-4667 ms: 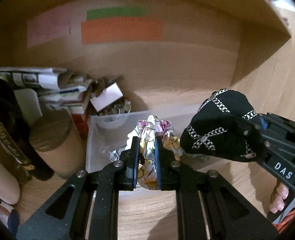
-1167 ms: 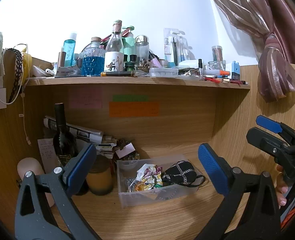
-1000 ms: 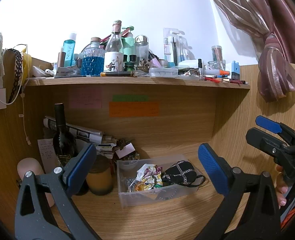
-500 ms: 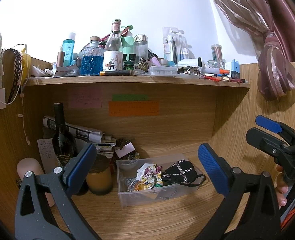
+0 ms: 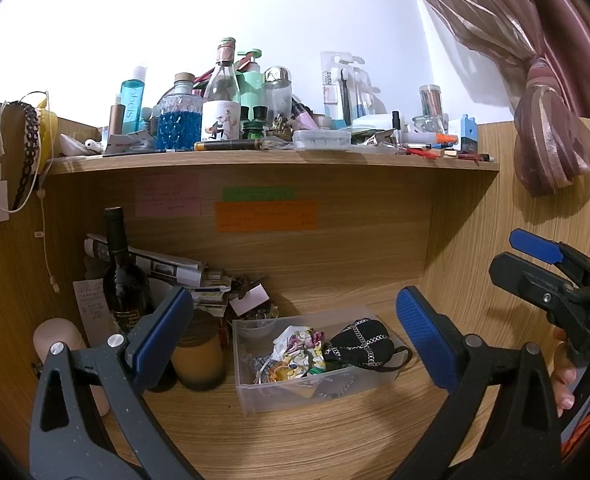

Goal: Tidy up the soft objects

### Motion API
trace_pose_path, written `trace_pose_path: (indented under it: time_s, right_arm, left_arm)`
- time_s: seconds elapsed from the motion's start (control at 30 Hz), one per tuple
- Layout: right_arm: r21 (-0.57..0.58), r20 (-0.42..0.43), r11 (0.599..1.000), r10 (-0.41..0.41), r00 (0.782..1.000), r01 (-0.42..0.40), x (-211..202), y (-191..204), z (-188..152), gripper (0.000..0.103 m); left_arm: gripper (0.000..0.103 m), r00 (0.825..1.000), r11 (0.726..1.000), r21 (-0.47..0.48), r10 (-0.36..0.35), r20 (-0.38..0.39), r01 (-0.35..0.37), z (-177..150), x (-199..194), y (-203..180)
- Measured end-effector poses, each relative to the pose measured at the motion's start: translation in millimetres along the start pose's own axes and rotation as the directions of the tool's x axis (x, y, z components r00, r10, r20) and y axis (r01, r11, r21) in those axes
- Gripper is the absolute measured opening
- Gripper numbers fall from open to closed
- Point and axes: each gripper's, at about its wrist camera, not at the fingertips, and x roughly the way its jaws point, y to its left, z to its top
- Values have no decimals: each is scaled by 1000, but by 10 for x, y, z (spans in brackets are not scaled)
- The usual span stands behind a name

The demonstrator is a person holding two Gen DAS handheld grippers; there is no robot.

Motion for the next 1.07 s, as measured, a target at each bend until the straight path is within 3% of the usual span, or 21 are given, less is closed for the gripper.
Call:
trace_pose_path:
  time_s: [1.07]
  right_arm:
    - [22, -38, 999, 29, 999, -28, 122, -122, -78, 103]
  left_arm:
    - [103, 999, 1000, -19, -19, -26, 18, -10, 100, 30]
